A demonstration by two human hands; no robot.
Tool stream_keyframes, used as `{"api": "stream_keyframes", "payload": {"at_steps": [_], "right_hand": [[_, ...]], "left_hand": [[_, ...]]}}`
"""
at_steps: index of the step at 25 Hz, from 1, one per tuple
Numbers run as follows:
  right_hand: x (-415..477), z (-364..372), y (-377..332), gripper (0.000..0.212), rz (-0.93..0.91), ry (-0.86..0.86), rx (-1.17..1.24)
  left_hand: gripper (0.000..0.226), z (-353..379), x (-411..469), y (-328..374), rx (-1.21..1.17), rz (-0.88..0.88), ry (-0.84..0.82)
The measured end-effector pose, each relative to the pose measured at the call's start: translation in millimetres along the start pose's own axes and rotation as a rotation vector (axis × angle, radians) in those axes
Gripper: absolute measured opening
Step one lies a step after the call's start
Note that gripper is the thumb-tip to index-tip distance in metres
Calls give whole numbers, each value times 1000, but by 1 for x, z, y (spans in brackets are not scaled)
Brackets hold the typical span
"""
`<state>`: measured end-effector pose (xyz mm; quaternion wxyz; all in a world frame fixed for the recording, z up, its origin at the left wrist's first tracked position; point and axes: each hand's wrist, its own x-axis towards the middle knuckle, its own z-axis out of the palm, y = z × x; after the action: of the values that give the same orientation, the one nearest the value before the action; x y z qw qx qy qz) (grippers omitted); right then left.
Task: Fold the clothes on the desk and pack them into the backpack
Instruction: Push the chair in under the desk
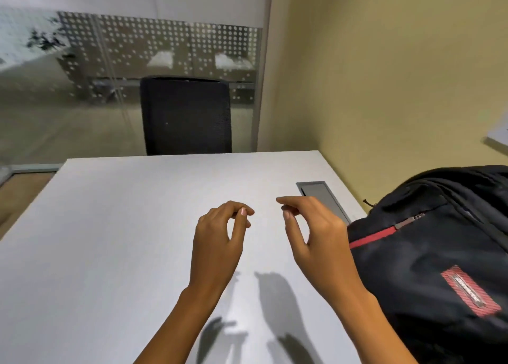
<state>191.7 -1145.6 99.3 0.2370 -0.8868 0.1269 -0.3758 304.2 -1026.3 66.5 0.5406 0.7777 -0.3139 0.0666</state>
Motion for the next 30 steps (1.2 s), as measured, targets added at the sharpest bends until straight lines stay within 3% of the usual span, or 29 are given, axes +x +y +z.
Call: {"api": "stream_keyframes", "payload": {"at_steps": [11,22,30], "right_hand": [[-16,28,-36,20,-380,-319,482],[-128,43,-178,23,-657,-664,884],[-263,5,-295,22,-844,-833,1029]], "left_hand": [[19,-58,-114,43,353,-284,499],[19,-160,-304,107,632,-600,992],[19,-222,-471,167,771,-688,1195]]}}
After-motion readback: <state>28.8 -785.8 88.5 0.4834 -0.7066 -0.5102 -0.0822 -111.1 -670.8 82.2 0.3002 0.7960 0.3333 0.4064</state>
